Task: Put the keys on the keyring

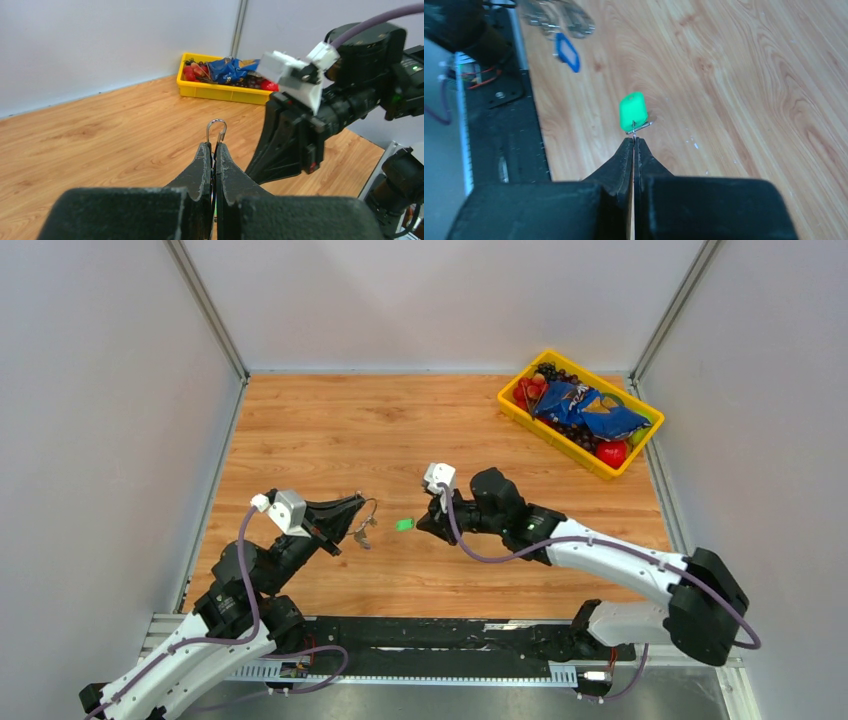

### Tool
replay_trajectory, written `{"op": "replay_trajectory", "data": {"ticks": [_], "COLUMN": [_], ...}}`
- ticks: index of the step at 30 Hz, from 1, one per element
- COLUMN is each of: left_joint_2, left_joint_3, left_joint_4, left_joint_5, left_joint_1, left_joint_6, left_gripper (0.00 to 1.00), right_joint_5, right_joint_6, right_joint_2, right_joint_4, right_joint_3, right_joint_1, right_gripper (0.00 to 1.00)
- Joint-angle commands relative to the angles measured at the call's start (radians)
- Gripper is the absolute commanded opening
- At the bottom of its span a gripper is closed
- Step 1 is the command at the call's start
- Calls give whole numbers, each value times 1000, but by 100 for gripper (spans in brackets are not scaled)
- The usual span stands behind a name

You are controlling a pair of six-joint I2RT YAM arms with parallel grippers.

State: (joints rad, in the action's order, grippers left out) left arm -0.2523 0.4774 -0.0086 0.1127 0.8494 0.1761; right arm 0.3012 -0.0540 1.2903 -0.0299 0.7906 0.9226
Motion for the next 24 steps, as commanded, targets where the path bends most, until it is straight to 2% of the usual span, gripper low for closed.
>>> {"op": "replay_trajectory", "data": {"ticks": [1, 7, 16, 24], "left_joint_2": [-1, -19, -26, -5], "left_joint_3": [14, 23, 17, -1], "left_joint_4": [62, 90, 141, 180], "left_joint_5": [-38, -104, -235, -320], "left_joint_1": [-3, -3, -3, -4], "left_joint_6": [-3, -18, -34, -38], "left_gripper": [0, 0, 0, 0], "right_joint_5": [196, 410, 610, 723], "right_joint_6": [3, 34, 319, 533], "right_joint_2": [-125, -232, -107, -28], "right_joint_4": [116, 196, 209, 2], "right_joint_3": [34, 131, 330, 358], "right_joint_1": [9, 10, 9, 18], "right_gripper": [0, 0, 0, 0]}}
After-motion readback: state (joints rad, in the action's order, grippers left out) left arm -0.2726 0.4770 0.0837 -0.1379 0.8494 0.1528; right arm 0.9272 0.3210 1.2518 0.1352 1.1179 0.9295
